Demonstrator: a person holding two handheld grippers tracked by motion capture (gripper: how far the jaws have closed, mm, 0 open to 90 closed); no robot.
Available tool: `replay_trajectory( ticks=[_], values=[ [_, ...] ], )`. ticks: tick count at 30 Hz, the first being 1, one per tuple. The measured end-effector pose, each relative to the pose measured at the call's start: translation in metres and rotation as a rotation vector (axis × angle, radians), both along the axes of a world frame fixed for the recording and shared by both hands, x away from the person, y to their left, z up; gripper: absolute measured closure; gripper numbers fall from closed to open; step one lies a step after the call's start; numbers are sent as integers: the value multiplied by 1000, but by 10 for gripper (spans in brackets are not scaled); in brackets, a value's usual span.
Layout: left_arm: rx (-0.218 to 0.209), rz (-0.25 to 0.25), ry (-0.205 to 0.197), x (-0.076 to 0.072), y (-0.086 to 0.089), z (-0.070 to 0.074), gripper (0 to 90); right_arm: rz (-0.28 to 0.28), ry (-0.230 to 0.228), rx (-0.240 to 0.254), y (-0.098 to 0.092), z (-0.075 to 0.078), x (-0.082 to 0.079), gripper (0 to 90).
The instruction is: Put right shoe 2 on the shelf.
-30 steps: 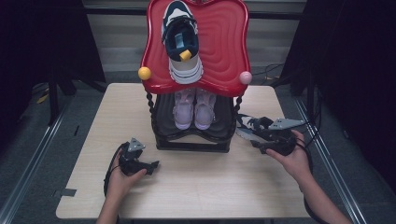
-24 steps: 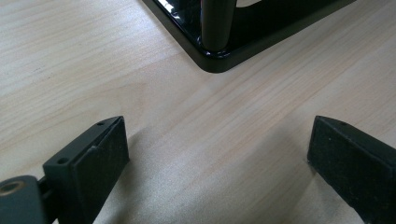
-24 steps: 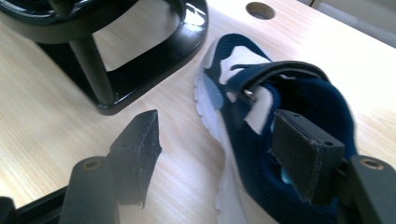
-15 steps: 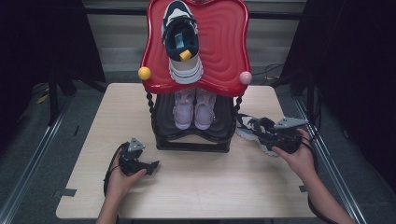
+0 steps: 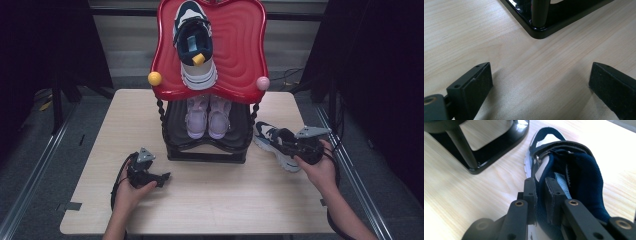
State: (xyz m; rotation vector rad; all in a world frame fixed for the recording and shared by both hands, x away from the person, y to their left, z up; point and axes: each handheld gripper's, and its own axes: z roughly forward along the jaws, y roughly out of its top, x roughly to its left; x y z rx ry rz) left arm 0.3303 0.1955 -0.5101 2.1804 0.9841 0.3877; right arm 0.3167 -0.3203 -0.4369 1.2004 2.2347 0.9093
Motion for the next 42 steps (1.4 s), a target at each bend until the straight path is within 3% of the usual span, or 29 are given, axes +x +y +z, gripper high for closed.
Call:
replay_trajectory(
  ticks=[2,6,10,18,23,25,30,34,36,38,40,42],
  values=[
    [-1,1,0,0,0,0,45,2,-2,14,1,1,-2,812],
    [0,1,-1,0,0,0,45,9,-14,88,8,7,-10,885],
    [0,2,-2,0,0,0,45,18,-20,12,15,7,-13,806],
    [-3,-1,2,0,0,0,44,-9,-60,0,-2,14,-14,622],
    [-3,0,2,0,0,0,43,-3,22,18,-10,8,-13,597],
    [-3,0,2,0,0,0,42,6,22,13,-8,6,-14,593],
    [-3,1,2,0,0,0,42,44,58,66,0,6,-17,628],
    [-4,1,2,0,0,0,42,55,61,-4,9,4,-19,618],
    [-3,0,2,0,0,0,42,45,62,7,9,0,-18,637],
    [-4,1,2,0,0,0,42,31,59,18,5,-1,-18,737],
    [-4,1,2,0,0,0,42,24,73,46,2,-1,-18,754],
    [-4,1,2,0,0,0,42,25,71,42,3,0,-18,769]
  ],
)
